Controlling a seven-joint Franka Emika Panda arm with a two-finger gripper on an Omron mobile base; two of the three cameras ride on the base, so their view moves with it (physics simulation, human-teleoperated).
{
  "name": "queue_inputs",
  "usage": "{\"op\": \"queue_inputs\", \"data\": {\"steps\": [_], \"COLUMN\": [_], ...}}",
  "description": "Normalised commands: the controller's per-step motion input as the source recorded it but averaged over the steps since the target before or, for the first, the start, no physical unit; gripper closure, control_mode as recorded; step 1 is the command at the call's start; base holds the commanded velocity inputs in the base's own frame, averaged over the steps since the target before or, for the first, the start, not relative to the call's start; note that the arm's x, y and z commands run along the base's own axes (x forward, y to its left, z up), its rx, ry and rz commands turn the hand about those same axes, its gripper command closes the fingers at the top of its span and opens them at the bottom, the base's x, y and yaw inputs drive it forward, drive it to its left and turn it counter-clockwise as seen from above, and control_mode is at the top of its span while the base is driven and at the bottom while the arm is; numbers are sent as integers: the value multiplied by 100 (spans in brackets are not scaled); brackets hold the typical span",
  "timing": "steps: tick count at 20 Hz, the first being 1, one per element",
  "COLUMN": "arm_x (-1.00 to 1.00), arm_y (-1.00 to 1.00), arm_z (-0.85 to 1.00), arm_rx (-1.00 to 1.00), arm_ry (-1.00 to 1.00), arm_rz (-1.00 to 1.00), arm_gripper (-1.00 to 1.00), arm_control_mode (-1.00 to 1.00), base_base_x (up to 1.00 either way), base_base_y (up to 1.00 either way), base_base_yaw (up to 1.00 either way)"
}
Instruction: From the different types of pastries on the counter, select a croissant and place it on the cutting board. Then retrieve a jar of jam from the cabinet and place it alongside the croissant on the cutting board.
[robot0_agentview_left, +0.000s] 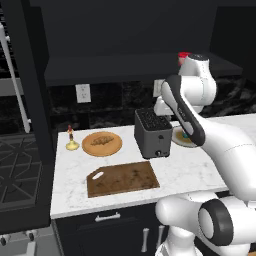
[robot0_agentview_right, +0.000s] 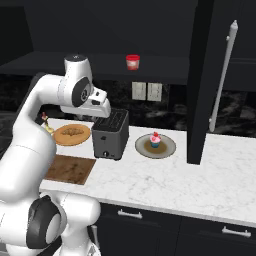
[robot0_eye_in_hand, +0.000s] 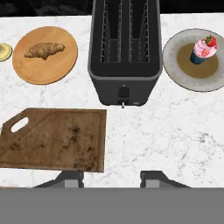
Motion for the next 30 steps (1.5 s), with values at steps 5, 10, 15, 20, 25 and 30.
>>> {"op": "queue_inputs", "data": {"steps": [5, 10, 15, 20, 25, 30], "arm_x": [0, 0, 0, 0, 0, 0], "arm_y": [0, 0, 0, -8, -18, -44], "arm_z": [31, 64, 55, 55, 43, 2], "arm_rx": [0, -1, -10, -11, -7, 0], "arm_ry": [0, 0, 17, 24, 8, -19], "arm_rz": [-4, -2, -13, -20, -11, 0], "arm_gripper": [-100, -100, -100, -100, -100, -100], "arm_control_mode": [-100, -100, -100, -100, -100, -100], "base_base_x": [0, 0, 0, 0, 0, 0], "base_base_y": [0, 0, 0, 0, 0, 0], "base_base_yaw": [0, 0, 0, 0, 0, 0]}}
